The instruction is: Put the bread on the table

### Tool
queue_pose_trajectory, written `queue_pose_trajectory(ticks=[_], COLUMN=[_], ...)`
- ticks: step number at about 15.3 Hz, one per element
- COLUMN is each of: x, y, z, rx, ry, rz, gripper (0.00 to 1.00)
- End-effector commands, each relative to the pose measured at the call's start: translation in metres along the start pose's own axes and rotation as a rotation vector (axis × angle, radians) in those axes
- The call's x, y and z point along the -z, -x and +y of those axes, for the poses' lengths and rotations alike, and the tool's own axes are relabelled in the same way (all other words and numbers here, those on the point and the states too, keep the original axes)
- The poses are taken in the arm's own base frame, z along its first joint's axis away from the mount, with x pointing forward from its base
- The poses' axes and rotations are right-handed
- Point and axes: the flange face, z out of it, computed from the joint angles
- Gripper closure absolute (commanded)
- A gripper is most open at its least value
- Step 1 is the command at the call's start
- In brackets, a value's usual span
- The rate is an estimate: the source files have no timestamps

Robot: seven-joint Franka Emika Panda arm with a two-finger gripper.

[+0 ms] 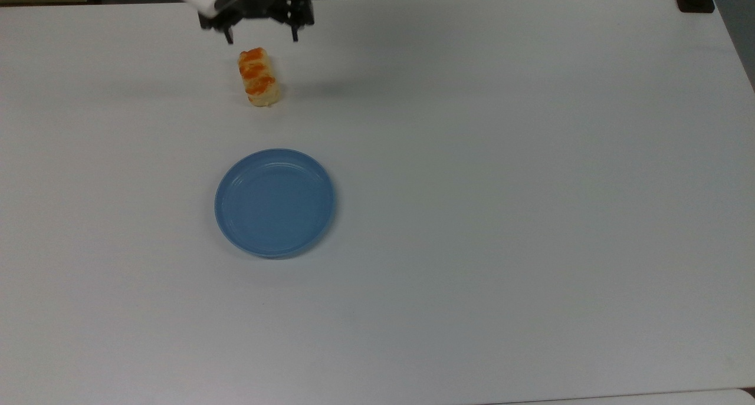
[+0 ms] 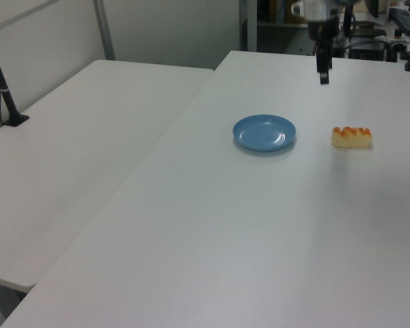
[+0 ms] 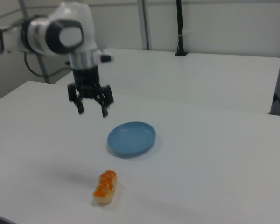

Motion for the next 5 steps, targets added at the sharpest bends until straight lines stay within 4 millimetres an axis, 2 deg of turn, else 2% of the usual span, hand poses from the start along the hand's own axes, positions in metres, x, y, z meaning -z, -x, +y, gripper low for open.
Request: queue_pose_trajectory(ticks=[1, 2, 5], x=[0.057, 0.064, 0.067], y=[-0.003, -0.003, -0.001], z=[-0.022, -0.022, -0.019], rx=[-0.123, -0.141, -0.156], ry=[0.003, 0.003, 0.004], rz=[0.057, 0.071, 0.066], gripper=[0.0, 0.0, 0.0])
